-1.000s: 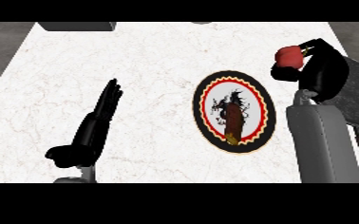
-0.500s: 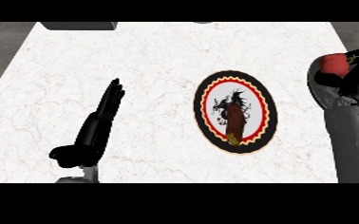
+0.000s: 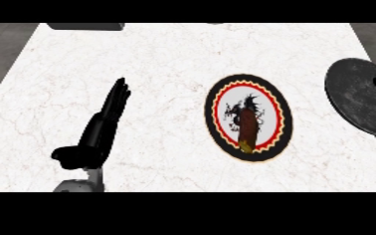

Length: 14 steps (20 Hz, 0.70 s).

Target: Pick the bell pepper from the plate and place it in the pan

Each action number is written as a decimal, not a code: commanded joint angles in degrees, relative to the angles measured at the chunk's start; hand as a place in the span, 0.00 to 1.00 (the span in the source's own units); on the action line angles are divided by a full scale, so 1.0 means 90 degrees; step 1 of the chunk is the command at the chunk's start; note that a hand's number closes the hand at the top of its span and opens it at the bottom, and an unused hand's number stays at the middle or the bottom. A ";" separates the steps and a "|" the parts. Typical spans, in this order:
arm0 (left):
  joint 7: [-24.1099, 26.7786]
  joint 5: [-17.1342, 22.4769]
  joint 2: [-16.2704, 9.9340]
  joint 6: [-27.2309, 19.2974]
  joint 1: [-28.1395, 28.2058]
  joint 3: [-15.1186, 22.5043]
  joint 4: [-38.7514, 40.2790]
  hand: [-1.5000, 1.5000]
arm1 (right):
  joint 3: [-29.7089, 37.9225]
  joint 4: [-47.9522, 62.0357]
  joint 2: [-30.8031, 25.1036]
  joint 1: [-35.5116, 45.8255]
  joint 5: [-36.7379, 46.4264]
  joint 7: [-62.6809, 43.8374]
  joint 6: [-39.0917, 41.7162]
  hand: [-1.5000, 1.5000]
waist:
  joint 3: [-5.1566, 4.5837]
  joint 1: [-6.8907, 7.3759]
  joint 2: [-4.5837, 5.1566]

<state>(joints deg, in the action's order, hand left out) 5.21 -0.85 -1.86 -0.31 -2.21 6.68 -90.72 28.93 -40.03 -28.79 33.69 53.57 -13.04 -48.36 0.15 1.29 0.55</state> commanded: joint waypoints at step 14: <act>-0.0038 0.0016 0.0077 0.0127 -0.0181 0.0161 0.0076 0.50 | 0.0915 0.2825 -0.0853 0.0883 -0.1467 0.1620 0.2691 0.00 | 0.0031 0.0230 0.0111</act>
<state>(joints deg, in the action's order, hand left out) 5.10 -1.00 -1.08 0.28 -2.78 8.30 -90.94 35.37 -17.20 -36.21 39.84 42.64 -2.20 -26.38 0.40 3.03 1.30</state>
